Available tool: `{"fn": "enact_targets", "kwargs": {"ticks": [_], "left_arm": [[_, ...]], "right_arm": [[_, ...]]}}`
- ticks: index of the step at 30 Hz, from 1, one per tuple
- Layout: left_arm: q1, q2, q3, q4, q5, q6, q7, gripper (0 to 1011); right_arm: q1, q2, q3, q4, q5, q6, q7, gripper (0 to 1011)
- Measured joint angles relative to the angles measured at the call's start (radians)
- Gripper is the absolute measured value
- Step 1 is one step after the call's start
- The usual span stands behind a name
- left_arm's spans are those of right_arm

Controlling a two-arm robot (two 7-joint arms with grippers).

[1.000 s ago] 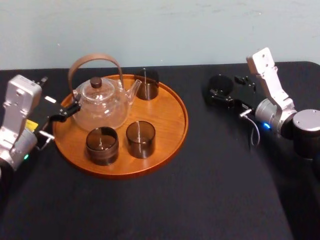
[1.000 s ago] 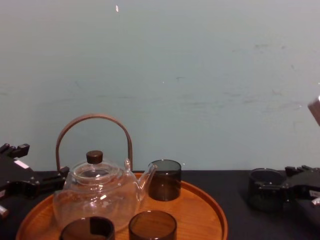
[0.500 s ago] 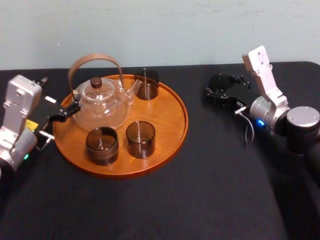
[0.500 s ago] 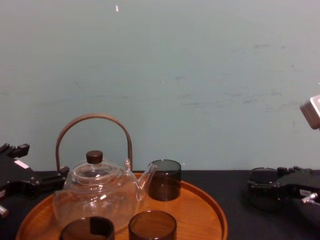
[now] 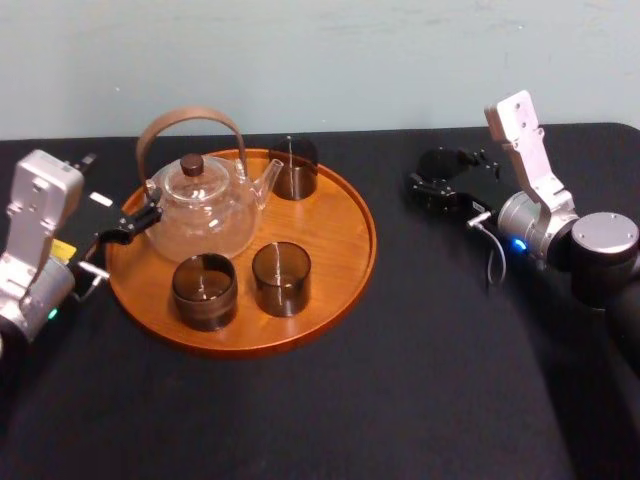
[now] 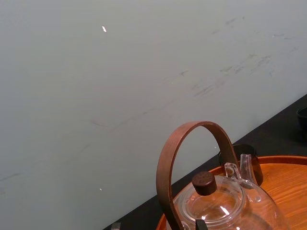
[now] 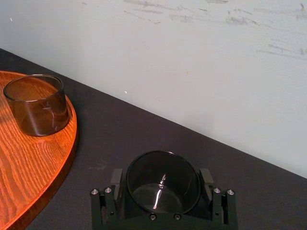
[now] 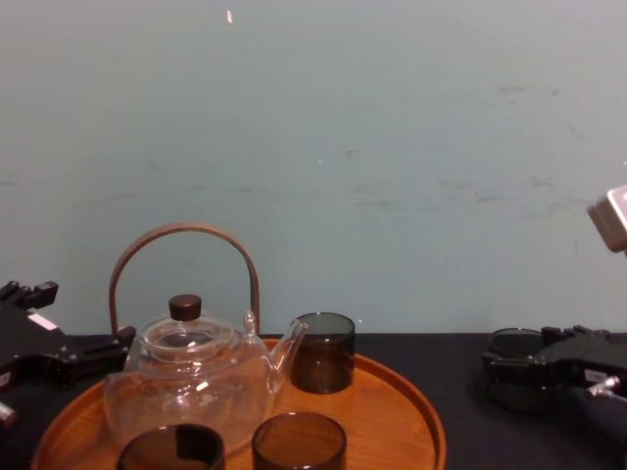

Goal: Pick up the glass from the table and place it on the tray.

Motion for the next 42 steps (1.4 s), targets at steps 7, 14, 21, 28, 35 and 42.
{"fn": "enact_targets", "kwargs": {"ticks": [7,14,21,28,35,42], "left_arm": [[0.000,0.000,0.000,0.000,0.000,0.000,0.000,1010],[0.000,0.000,0.000,0.000,0.000,0.000,0.000,1010],[0.000,0.000,0.000,0.000,0.000,0.000,0.000,1010],[0.000,0.000,0.000,0.000,0.000,0.000,0.000,1009],[0.000,0.000,0.000,0.000,0.000,0.000,0.000,1010],[0.000,0.000,0.000,0.000,0.000,0.000,0.000,1010]], "right_arm": [[-0.001,0.001,-0.001,-0.002,0.000,0.000,0.000,1002],[-0.001,0.001,-0.001,-0.003,0.000,0.001,0.000,945],[-0.001,0.002,-0.001,-0.003,0.000,0.001,-0.001,919],[-0.002,0.002,-0.001,-0.004,0.000,0.002,-0.001,918],[-0.002,0.002,-0.001,-0.004,0.000,0.002,-0.001,918],[-0.005,0.006,0.001,-0.009,0.005,0.003,0.014,919]]}}
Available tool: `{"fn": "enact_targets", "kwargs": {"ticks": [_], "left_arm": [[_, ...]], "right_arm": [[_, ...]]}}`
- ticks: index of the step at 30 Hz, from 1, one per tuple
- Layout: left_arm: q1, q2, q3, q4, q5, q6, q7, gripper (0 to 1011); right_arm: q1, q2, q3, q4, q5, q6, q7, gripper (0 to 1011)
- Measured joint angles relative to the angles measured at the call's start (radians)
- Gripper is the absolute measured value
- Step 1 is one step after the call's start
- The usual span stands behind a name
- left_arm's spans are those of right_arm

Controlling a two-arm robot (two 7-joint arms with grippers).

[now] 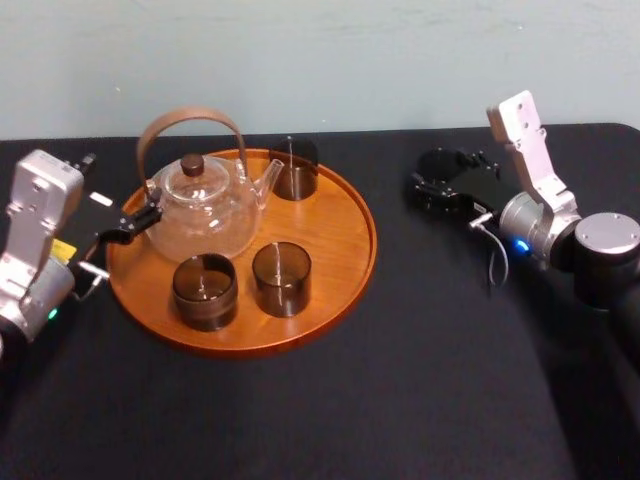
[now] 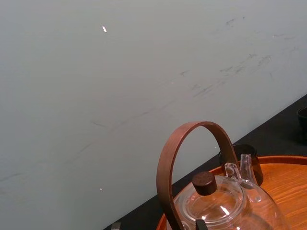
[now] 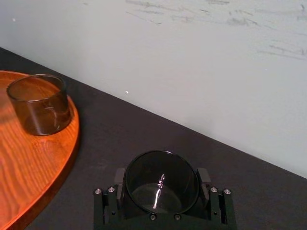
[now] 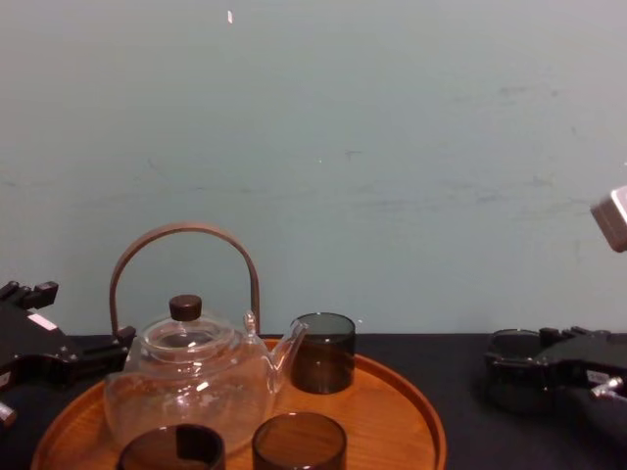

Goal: Pick up the glass from the table and place it on the tray.

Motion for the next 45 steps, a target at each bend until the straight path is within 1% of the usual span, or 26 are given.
{"fn": "enact_targets", "kwargs": {"ticks": [4,11,12,13,18,29,32,45], "left_arm": [[0.000,0.000,0.000,0.000,0.000,0.000,0.000,1009],[0.000,0.000,0.000,0.000,0.000,0.000,0.000,1009],[0.000,0.000,0.000,0.000,0.000,0.000,0.000,1009],[0.000,0.000,0.000,0.000,0.000,0.000,0.000,1009],[0.000,0.000,0.000,0.000,0.000,0.000,0.000,1010],[0.000,0.000,0.000,0.000,0.000,0.000,0.000,1010],[0.000,0.000,0.000,0.000,0.000,0.000,0.000,1010],[0.000,0.000,0.000,0.000,0.000,0.000,0.000,1009]], "right_arm": [[-0.006,0.006,0.000,-0.013,0.010,0.001,0.020,919],[-0.036,0.022,0.000,-0.080,0.029,0.026,0.038,918],[-0.044,0.025,-0.001,-0.097,0.032,0.032,0.038,918],[-0.044,0.025,-0.001,-0.097,0.032,0.032,0.038,918],[-0.070,0.036,-0.010,-0.160,0.037,0.052,0.033,918],[-0.111,0.054,-0.030,-0.264,0.035,0.095,0.019,918],[-0.126,0.062,-0.038,-0.302,0.032,0.110,0.013,918],[-0.170,0.087,-0.053,-0.404,0.029,0.144,0.009,918]]}}
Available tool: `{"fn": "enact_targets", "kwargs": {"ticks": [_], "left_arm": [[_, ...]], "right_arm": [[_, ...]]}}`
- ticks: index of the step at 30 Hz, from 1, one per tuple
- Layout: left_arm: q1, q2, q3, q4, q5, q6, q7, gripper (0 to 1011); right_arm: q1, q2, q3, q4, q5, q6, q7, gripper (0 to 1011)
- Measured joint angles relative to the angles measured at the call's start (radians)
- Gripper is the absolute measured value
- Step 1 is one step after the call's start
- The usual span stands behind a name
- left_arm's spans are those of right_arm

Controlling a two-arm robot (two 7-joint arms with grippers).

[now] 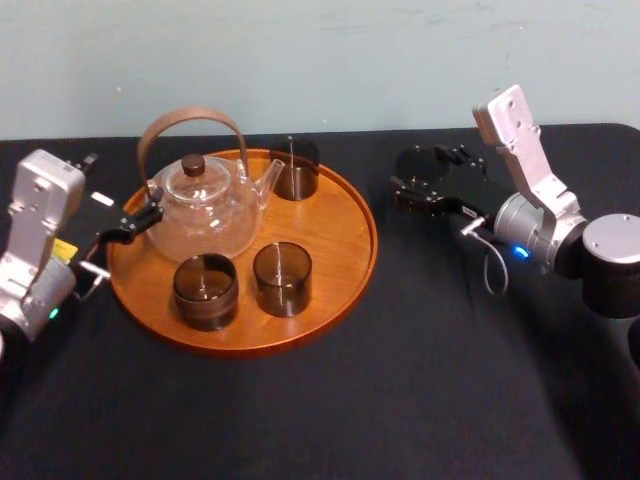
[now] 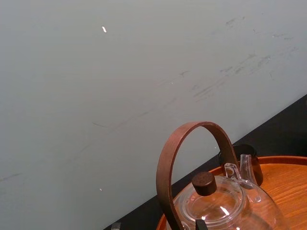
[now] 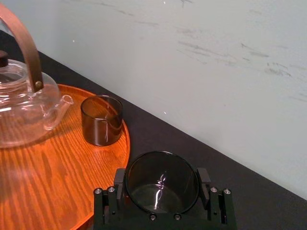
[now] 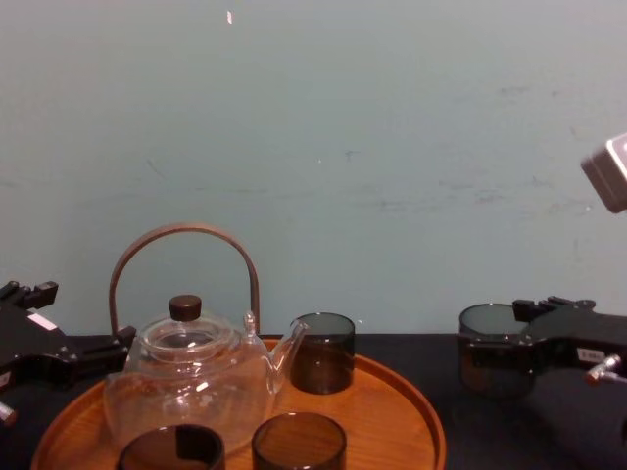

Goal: Pick up the glass from the table and place it on the tray.

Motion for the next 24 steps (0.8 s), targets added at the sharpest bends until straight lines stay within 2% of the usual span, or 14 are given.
{"fn": "enact_targets", "kwargs": {"ticks": [11,24], "left_arm": [[0.000,0.000,0.000,0.000,0.000,0.000,0.000,1010],[0.000,0.000,0.000,0.000,0.000,0.000,0.000,1010]], "right_arm": [[-0.041,0.028,-0.008,-0.094,0.006,0.021,0.004,918],[-0.063,0.045,-0.015,-0.157,0.010,0.038,0.004,918]]}}
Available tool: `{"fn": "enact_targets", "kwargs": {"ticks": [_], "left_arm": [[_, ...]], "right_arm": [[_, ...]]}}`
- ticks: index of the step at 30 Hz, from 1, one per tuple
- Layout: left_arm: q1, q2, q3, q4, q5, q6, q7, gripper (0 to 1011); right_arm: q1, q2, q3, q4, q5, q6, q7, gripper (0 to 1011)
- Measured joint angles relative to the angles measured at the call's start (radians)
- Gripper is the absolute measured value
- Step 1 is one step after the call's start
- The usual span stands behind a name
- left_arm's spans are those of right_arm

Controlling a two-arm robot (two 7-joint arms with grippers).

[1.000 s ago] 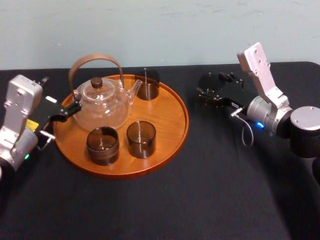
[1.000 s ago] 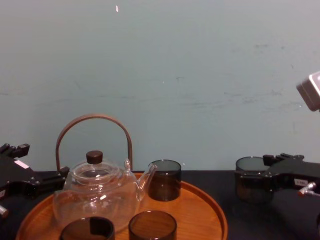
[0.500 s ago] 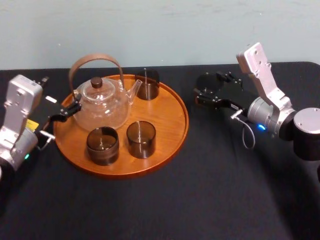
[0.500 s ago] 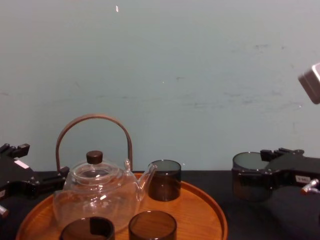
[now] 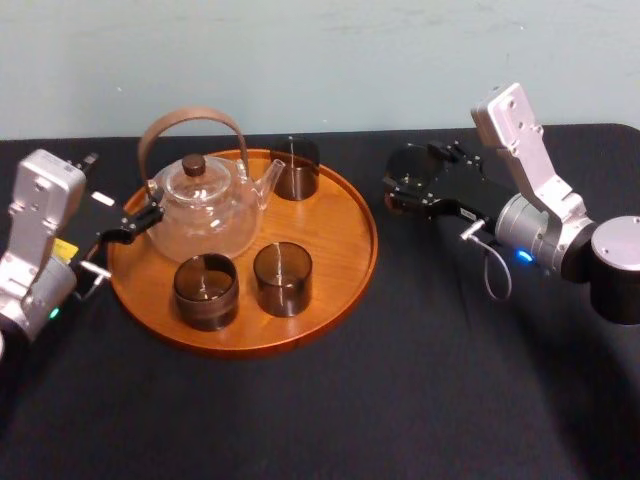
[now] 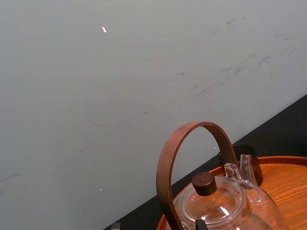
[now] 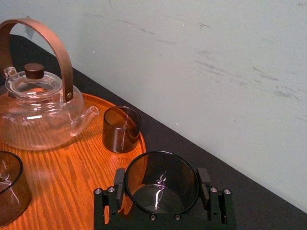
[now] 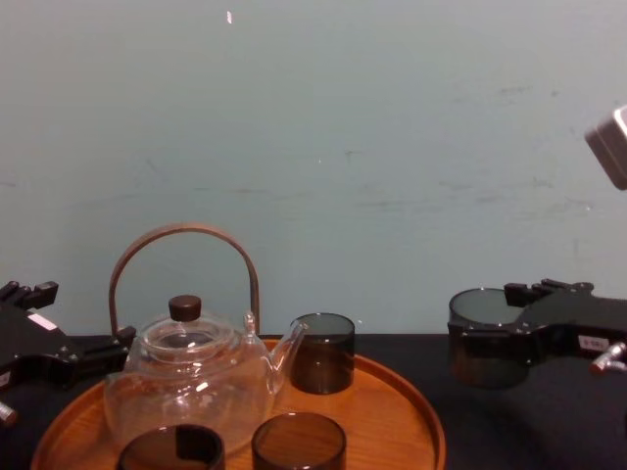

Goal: Pick up the glass from the table and place it on the tray.

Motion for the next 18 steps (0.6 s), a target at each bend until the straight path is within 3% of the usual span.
{"fn": "enact_targets", "kwargs": {"ticks": [18], "left_arm": [[0.000,0.000,0.000,0.000,0.000,0.000,0.000,1010]], "right_arm": [[-0.001,0.012,-0.007,-0.038,0.006,0.017,0.002,918]]}}
